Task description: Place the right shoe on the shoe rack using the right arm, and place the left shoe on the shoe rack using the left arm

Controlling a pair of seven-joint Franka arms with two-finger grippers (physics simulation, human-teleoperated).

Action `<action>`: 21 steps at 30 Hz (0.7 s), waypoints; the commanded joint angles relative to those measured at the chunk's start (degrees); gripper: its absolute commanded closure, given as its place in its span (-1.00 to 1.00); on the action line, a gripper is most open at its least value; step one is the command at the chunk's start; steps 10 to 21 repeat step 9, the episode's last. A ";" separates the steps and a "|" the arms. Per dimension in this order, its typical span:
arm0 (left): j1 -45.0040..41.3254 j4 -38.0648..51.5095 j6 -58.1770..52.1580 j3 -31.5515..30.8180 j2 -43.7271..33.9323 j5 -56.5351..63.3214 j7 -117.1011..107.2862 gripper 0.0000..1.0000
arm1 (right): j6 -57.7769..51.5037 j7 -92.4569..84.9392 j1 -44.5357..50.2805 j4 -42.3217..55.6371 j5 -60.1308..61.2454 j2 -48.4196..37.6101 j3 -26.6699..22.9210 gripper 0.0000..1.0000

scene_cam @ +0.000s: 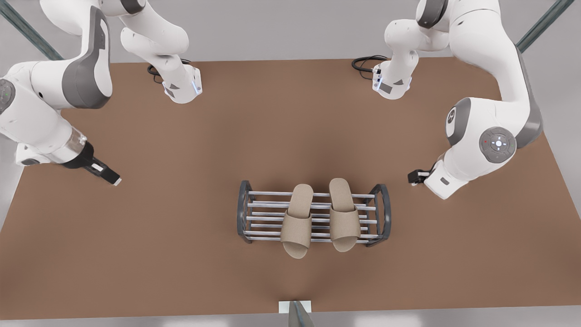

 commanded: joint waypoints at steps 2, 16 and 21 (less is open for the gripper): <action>-0.12 -13.37 12.74 -0.09 -8.09 0.05 -0.04 -1.00 | -4.51 -31.93 -0.62 0.39 1.45 0.01 0.28 -1.00; 2.08 -13.37 13.97 -0.09 -7.74 -1.79 -1.10 -1.00 | -3.37 -31.84 -1.32 1.34 0.57 7.11 0.10 -1.00; 2.08 -13.37 13.97 -0.09 -7.74 -1.79 -1.10 -1.00 | -3.37 -31.84 -1.32 1.34 0.57 7.11 0.10 -1.00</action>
